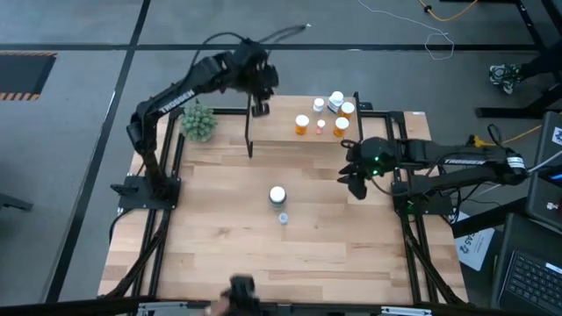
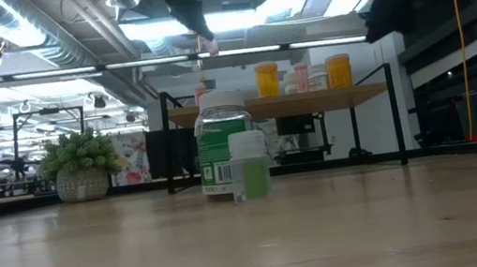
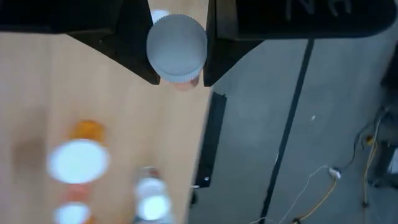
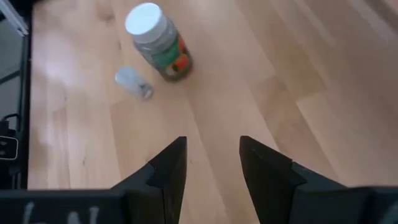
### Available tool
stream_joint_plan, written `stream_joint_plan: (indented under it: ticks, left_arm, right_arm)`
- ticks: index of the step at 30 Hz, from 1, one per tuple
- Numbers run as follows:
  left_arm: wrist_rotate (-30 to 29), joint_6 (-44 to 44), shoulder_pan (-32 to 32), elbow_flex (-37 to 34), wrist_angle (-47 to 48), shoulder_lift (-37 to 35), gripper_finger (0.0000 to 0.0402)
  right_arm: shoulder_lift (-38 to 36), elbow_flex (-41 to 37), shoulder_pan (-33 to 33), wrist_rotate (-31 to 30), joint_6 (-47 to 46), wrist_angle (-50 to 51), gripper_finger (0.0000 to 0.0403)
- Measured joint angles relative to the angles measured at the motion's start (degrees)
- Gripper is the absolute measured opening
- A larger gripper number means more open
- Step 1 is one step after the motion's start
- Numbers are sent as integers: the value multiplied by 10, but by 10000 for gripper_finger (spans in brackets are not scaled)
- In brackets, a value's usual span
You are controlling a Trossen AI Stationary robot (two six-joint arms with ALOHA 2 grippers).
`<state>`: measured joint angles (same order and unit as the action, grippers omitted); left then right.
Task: Pick and place medicine bottles onto shelf by color
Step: Put the pink pill bottle on the shelf aligned with the other pink pill bottle
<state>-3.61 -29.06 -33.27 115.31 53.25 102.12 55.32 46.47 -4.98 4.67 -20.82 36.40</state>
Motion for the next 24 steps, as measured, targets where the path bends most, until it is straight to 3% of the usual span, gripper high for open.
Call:
stream_joint_plan:
  ticks: [5, 9, 24]
  left_arm:
    - [33, 42, -71, 0, -22, 20, 91]
    - [53, 91, -107, -1, -10, 41, 92]
    - [57, 125, -126, 0, 43, 98, 92]
  right_arm:
    - [1, -50, 17, 0, -16, -93, 152]
    - [1, -67, 24, 0, -31, -112, 152]
    - [1, -67, 50, 0, -43, -110, 152]
